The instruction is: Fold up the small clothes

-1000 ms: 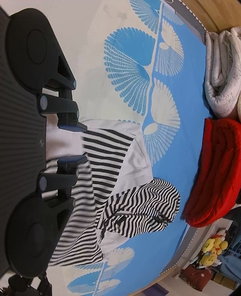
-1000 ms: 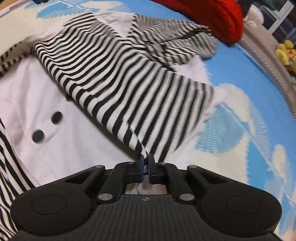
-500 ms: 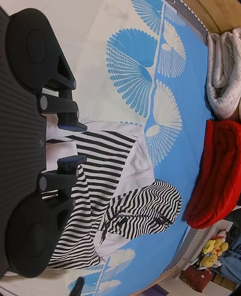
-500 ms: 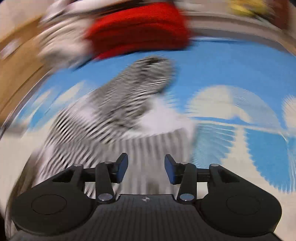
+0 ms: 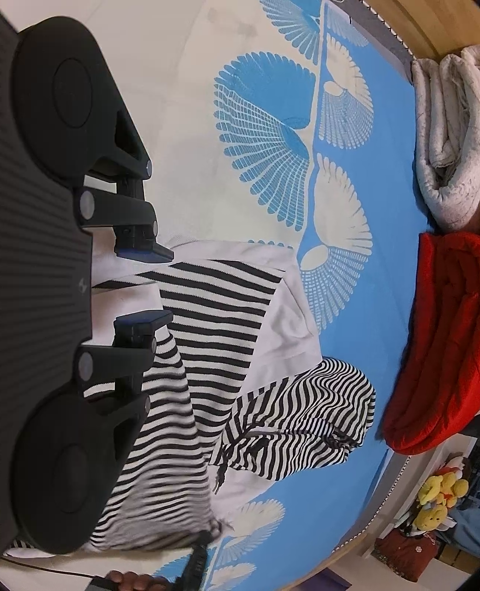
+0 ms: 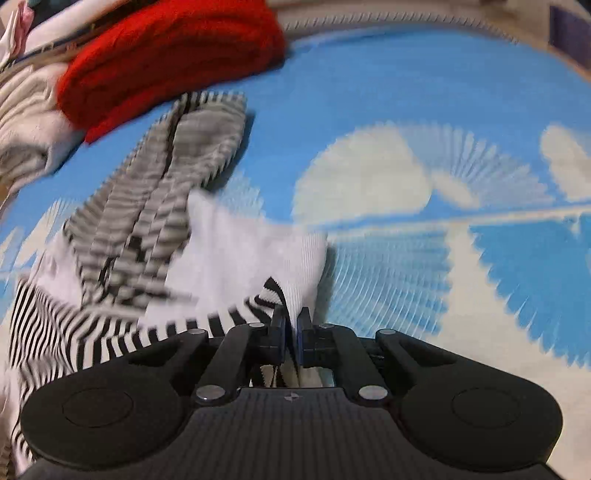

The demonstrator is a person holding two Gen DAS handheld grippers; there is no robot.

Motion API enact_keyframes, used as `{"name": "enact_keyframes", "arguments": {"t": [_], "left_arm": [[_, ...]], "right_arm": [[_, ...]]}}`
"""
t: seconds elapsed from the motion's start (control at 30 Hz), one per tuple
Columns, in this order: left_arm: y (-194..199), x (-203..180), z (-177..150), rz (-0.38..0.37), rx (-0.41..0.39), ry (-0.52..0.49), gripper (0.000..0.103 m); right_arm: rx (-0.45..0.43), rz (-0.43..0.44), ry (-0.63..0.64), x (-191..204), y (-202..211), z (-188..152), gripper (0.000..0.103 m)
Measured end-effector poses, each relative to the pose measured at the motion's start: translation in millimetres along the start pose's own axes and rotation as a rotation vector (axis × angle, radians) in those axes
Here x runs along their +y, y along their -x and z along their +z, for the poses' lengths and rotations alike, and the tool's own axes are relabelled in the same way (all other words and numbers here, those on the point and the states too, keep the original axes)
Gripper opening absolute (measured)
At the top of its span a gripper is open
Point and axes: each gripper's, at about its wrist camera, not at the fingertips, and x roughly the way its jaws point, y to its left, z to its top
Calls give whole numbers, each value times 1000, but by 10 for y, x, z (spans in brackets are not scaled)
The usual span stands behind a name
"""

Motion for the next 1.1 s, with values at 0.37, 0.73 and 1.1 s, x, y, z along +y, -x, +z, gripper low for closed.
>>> {"name": "enact_keyframes", "arguments": {"t": [0.37, 0.73, 1.1], "left_arm": [[-38, -59, 22, -18, 3, -17, 31], [-210, -198, -94, -11, 53, -50, 31], [-729, -204, -402, 11, 224, -59, 31]], "right_arm": [[-114, -241, -13, -13, 208, 110, 21], [102, 282, 303, 595, 293, -299, 34], [189, 129, 433, 738, 186, -565, 38]]}}
